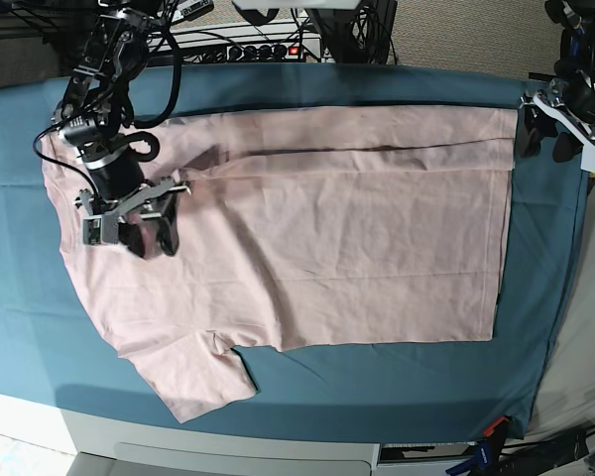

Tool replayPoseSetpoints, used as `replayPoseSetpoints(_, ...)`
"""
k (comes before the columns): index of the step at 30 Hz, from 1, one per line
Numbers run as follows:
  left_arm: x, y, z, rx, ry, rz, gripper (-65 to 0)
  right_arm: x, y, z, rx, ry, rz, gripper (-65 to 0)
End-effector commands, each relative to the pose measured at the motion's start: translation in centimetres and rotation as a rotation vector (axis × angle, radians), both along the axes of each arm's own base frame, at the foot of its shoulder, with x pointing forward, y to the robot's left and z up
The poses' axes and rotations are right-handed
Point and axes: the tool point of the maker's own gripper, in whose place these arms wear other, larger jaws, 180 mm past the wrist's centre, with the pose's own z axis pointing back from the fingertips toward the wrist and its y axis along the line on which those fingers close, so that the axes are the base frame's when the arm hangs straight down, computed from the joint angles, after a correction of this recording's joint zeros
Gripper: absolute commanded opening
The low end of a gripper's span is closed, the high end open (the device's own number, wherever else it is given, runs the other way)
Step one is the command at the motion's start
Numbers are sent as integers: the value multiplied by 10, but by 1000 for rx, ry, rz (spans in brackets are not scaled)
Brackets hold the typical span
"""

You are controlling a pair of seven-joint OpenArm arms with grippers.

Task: Fold the T-shirt properly
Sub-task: 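Regrasp the folded edge with the right gripper near the collar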

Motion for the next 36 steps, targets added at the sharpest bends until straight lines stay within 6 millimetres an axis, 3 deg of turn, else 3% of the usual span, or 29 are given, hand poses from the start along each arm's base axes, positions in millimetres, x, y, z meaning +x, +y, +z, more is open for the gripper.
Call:
replayPoseSetpoints(1, 3, 1, 9, 8, -29, -11, -262, 6, -3, 18, -2, -71, -8, -283)
replayPoseSetpoints(7, 2, 1, 8, 7, -23, -12, -262, 5, -16, 19, -7, -69, -52, -283)
replayPoseSetpoints(11, 1, 1, 7, 8, -16, -13, -262, -9, -43, 5, -4, 22, -125, -284)
replayPoseSetpoints(15, -4, 1, 3, 8, 3, -14, -262, -52, -120, -2, 81, 81, -401, -284)
replayPoseSetpoints(19, -3, -4, 6, -21, -10, -26, -262, -105, -194, 6, 66, 100, -597, -284)
replayPoseSetpoints(21, -3, -16, 12, -52, -40, -85, -262, -121, -222, -1, 74, 140, -649, -284)
replayPoseSetpoints(23, -3, -30, 21, -75, -69, -155, -262, -132, -239, -21, 132, 202, -674, -284)
replayPoseSetpoints(26, 0, -36, 30, -65, -98, -179, -262, -137, -244, -61, 274, 282, -659, -284)
replayPoseSetpoints(30, 1, -37, 31, -62, -99, -182, -262, -130, -229, -102, 521, 327, -609, -283)
replayPoseSetpoints(34, 0, -37, 31, -61, -98, -182, -262, -117, -213, -115, 675, 313, -540, -286)
replayPoseSetpoints(36, 0, -36, 30, -57, -95, -181, -262, -113, -206, -115, 684, 319, -508, -339)
